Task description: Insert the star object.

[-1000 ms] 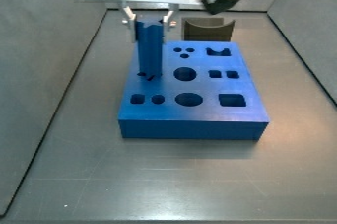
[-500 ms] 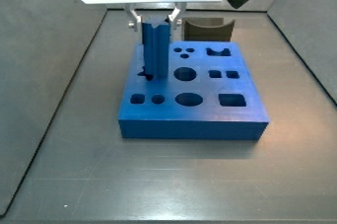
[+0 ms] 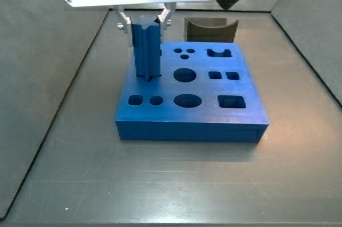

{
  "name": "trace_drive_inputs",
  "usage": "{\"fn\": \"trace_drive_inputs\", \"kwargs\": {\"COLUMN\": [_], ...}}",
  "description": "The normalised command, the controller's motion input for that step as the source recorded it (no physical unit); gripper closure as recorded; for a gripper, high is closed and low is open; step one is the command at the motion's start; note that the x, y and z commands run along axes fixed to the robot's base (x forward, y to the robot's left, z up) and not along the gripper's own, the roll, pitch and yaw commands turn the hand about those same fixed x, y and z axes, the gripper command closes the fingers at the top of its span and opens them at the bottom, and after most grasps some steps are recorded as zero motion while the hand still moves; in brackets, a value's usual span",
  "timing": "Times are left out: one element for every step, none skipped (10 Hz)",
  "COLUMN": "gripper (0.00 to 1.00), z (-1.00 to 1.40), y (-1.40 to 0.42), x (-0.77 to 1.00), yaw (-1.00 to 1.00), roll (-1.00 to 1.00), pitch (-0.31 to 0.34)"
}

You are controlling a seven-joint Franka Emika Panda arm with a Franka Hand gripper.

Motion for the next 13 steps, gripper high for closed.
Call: {"fn": "trace_drive_inputs", "kwargs": {"gripper": [1.00, 1.00, 1.00, 1.00, 1.00, 1.00, 1.00, 1.00, 1.00, 1.00, 1.00, 1.00, 1.00], "z": [-0.60, -0.63, -0.63, -0.63, -0.71, -0.83, -0.91, -0.83, -0.69, -0.63, -0.63, -0.61, -0.52], "y": [-0.11, -0.17, -0.15, -0.11, -0.07, -0.08, -0.12, -0.11, -0.06, -0.04, -0.03, -0.01, 0.00], "x": [0.16, 0.23, 0.26, 0.24, 0.20, 0.16, 0.29, 0.22, 0.18, 0.17, 0.15, 0.13, 0.05], "yaw": [0.10, 0.08, 0.00, -0.05, -0.01, 0.00, 0.00, 0.00, 0.00, 0.00, 0.00, 0.00, 0.00], "roll": [0.06, 0.00, 0.00, 0.00, 0.00, 0.08, 0.19, 0.18, 0.15, 0.15, 0.14, 0.12, 0.00], "pitch": [0.000, 0.000, 0.000, 0.000, -0.001, -0.010, 0.000, 0.000, 0.000, 0.004, 0.000, 0.000, -0.014]}}
